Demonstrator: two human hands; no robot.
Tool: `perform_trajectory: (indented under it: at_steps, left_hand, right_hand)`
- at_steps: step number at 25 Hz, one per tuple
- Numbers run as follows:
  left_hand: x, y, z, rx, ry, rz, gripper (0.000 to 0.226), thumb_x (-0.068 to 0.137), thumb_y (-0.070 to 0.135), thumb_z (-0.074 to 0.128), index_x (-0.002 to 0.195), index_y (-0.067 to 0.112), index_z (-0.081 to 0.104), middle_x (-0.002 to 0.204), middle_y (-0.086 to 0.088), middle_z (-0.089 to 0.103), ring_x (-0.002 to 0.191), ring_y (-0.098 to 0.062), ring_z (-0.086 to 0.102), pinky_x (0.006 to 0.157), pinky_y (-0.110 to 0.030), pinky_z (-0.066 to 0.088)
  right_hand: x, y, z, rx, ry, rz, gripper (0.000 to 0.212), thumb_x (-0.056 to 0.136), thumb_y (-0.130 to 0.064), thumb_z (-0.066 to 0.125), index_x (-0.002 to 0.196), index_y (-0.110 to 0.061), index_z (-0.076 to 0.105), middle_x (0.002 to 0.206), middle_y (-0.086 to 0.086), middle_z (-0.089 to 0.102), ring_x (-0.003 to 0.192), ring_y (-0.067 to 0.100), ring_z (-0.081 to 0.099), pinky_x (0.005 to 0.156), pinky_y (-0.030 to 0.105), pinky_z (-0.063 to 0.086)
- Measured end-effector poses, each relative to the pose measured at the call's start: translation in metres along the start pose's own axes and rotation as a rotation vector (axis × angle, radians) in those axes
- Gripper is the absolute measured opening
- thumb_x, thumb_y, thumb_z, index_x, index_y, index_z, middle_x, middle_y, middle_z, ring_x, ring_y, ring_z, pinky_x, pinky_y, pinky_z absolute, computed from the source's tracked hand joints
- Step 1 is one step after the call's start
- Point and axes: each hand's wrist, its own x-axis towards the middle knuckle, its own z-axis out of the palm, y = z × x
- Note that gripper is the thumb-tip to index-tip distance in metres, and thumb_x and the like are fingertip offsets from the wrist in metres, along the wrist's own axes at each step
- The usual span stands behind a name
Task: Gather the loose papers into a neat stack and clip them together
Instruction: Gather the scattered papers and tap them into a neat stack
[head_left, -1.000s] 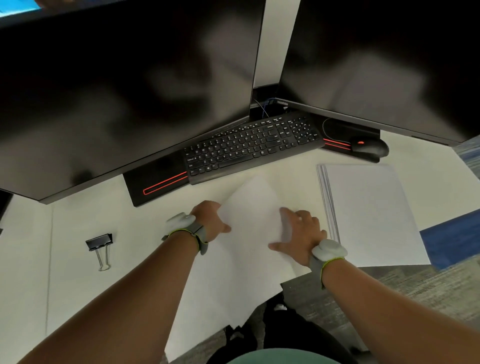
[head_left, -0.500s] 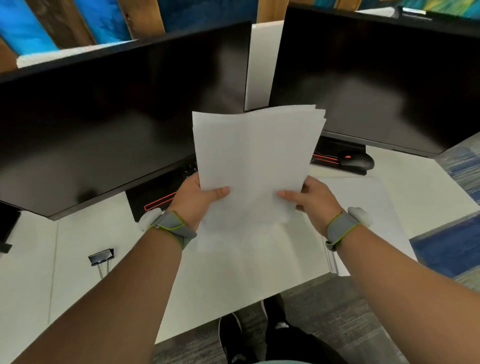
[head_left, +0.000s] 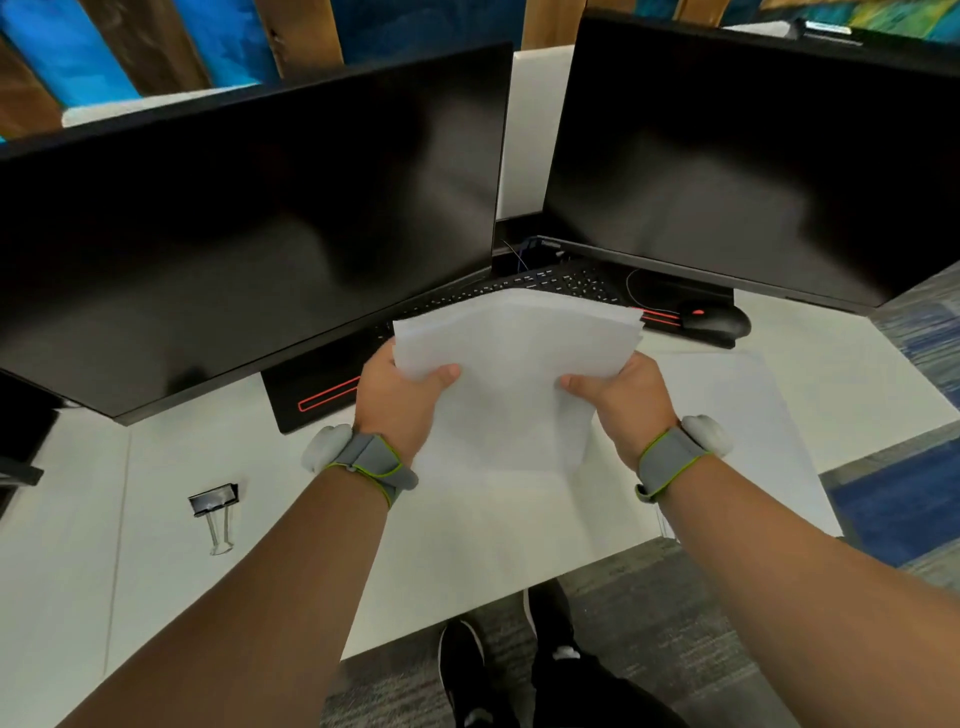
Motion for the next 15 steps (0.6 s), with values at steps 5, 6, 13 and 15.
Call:
perform_trajectory:
  at_steps: [5,6,13,15]
  left_hand:
    - [-0.009,0.027,0.005,0.081,0.121,0.215,0.034,0.082,0.013,0.076,0.103,0.033,0.059,0.092,0.025,0.064,0.083,0.012,0.061,0.066,0.000,0.045]
    - [-0.010,0.026,0.004,0.102,0.114,0.226,0.037,0.081,0.014,0.077,0.106,0.034,0.057,0.094,0.025,0.063,0.084,0.014,0.060,0.067,0.001,0.045]
    - [-0.004,-0.022,-0.010,0.264,-0.063,-0.051,0.047,0.075,0.021,0.084,0.117,0.017,0.064,0.106,0.005,0.071,0.094,-0.016,0.067,0.079,-0.026,0.048]
    - [-0.005,-0.026,-0.007,0.302,-0.070,-0.096,0.040,0.080,0.024,0.081,0.115,0.010,0.068,0.108,-0.003,0.072,0.096,-0.022,0.066,0.080,-0.026,0.046]
  right_hand:
    - [-0.002,-0.027,0.010,0.001,0.078,-0.164,0.039,0.076,-0.003,0.080,0.114,-0.007,0.070,0.108,0.005,0.076,0.100,0.022,0.073,0.090,0.040,0.059]
    - [-0.003,-0.027,0.012,0.001,0.093,-0.175,0.044,0.075,-0.006,0.081,0.116,-0.009,0.069,0.109,0.003,0.076,0.101,0.021,0.073,0.090,0.039,0.058]
    - [-0.019,0.011,0.017,-0.147,0.065,0.016,0.060,0.068,-0.026,0.081,0.124,-0.020,0.062,0.117,0.000,0.073,0.107,0.022,0.069,0.097,0.047,0.054]
    - [-0.019,0.012,0.013,-0.198,0.051,0.059,0.052,0.073,-0.029,0.074,0.123,-0.020,0.064,0.116,-0.001,0.073,0.107,0.024,0.069,0.098,0.047,0.054]
